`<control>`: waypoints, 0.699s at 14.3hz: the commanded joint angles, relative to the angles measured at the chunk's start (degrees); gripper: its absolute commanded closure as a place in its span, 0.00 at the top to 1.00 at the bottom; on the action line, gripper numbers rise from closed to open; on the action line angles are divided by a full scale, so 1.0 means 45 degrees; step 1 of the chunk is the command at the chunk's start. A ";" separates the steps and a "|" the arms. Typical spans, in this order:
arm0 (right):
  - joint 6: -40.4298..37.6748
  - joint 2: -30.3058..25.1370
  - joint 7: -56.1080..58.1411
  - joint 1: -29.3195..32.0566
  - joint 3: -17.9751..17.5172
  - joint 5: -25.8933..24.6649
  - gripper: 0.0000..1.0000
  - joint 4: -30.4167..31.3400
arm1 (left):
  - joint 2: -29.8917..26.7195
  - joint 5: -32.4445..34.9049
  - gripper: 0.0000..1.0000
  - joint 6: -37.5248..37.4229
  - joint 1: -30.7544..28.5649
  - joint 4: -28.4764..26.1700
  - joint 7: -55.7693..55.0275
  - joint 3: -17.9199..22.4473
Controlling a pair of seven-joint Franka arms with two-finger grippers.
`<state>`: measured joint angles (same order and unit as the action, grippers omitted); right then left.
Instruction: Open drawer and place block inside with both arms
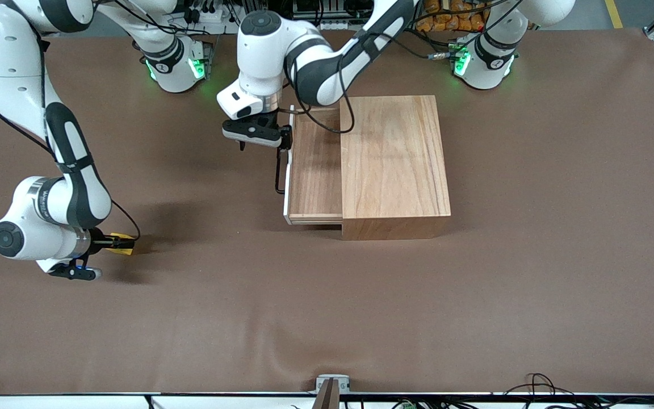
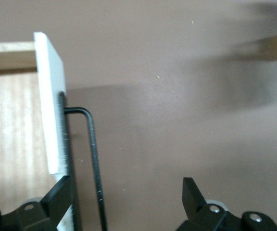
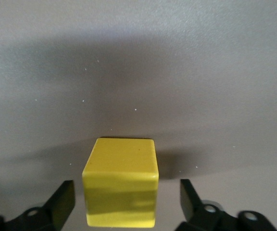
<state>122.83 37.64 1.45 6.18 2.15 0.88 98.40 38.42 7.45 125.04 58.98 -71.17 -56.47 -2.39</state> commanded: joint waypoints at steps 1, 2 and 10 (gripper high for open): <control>-0.0009 -0.0201 -0.0148 -0.0084 -0.0048 -0.0020 0.22 0.0126 | -0.0956 -0.0327 1.00 -0.0618 -0.0487 -0.0297 0.0126 0.0062; -0.0048 -0.0201 -0.0089 -0.0046 -0.0048 -0.0020 0.21 0.0126 | -0.1268 -0.0327 1.00 -0.0889 -0.0857 -0.0414 0.0242 -0.0015; -0.5269 -0.1411 -0.0206 -0.0104 -0.0398 0.0464 0.00 -0.1899 | -0.2208 -0.0366 1.00 -0.2980 -0.2712 -0.0454 0.1821 0.0024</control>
<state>108.15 34.45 1.45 5.88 1.73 1.27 93.20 30.80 6.95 113.61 49.64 -71.43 -51.66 -1.93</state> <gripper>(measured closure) 0.441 0.000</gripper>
